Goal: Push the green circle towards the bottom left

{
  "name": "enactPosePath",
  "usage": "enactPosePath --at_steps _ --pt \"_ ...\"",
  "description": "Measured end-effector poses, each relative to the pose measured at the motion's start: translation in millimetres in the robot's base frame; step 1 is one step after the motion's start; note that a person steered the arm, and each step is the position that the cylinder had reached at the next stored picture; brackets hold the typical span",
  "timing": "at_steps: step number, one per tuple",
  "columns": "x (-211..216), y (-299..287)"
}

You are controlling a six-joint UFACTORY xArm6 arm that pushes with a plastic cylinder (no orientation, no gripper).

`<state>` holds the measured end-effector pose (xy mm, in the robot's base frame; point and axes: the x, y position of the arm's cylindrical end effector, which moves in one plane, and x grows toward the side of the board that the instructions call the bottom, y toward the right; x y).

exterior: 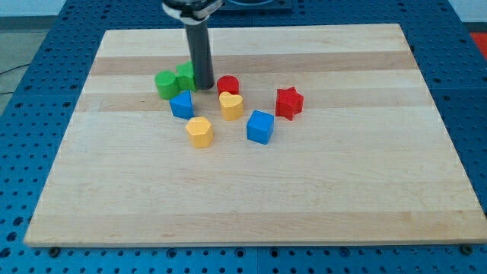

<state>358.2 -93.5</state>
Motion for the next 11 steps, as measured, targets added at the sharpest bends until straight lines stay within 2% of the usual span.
enactPosePath --at_steps 1,6,7,8,9,10,11 --pt "8 -27" --pt "-2 -36" --pt "-16 -47" --pt "-20 -88" --pt "-30 -91" --pt "-57 -116" --pt "-7 -120"
